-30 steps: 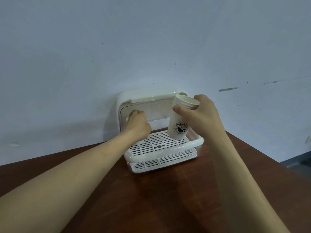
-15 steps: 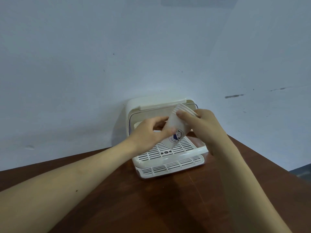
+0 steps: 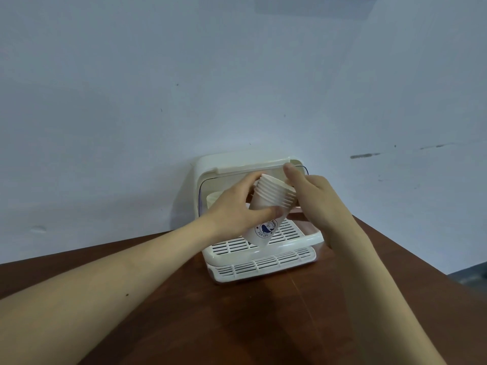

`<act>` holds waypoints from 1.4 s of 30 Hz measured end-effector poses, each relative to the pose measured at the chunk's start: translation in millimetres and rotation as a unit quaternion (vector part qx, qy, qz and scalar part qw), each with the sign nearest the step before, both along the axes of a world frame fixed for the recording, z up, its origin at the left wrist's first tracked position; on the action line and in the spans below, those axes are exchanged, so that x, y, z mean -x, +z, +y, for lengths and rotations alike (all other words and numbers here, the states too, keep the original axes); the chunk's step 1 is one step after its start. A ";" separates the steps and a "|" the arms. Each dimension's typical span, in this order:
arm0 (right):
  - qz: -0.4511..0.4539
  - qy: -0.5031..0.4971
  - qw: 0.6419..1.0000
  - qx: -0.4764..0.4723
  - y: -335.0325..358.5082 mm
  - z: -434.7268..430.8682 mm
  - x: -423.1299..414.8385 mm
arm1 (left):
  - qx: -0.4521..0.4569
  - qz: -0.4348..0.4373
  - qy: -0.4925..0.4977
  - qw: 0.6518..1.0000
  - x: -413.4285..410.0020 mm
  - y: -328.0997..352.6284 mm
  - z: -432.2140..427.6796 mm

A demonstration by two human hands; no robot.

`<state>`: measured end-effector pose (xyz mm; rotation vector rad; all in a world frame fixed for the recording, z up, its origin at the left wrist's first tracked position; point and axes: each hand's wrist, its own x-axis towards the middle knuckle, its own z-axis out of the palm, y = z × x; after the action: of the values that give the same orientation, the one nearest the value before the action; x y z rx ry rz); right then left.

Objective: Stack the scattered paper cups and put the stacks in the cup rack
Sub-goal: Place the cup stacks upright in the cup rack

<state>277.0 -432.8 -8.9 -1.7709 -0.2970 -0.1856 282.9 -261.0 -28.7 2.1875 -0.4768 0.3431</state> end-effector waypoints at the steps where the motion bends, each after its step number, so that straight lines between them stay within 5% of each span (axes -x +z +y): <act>1: -0.010 -0.025 1.000 0.003 0.0 0.1 -0.9 | -0.001 -0.004 0.000 1.000 -1.0 0.2 -0.1; 7: -0.076 -0.194 0.968 -0.137 8.1 -7.0 0.6 | -0.052 -0.043 0.025 0.997 -3.1 -3.6 4.3; 20: -0.084 -0.166 0.970 -0.160 9.6 -3.8 2.1 | -0.205 -0.109 0.104 0.967 -52.1 -16.9 -2.9; 34: -0.077 -0.144 0.978 -0.130 9.5 7.2 6.8 | -0.395 -0.052 0.305 0.865 -113.5 -36.4 6.3; 42: -0.088 -0.136 0.981 -0.111 7.4 12.0 6.3 | -0.409 -0.004 0.325 0.853 -119.3 -46.8 3.1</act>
<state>270.7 -420.8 -1.6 -1.5711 -0.1510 -0.5531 402.3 -257.9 -75.6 3.1643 0.2052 0.5811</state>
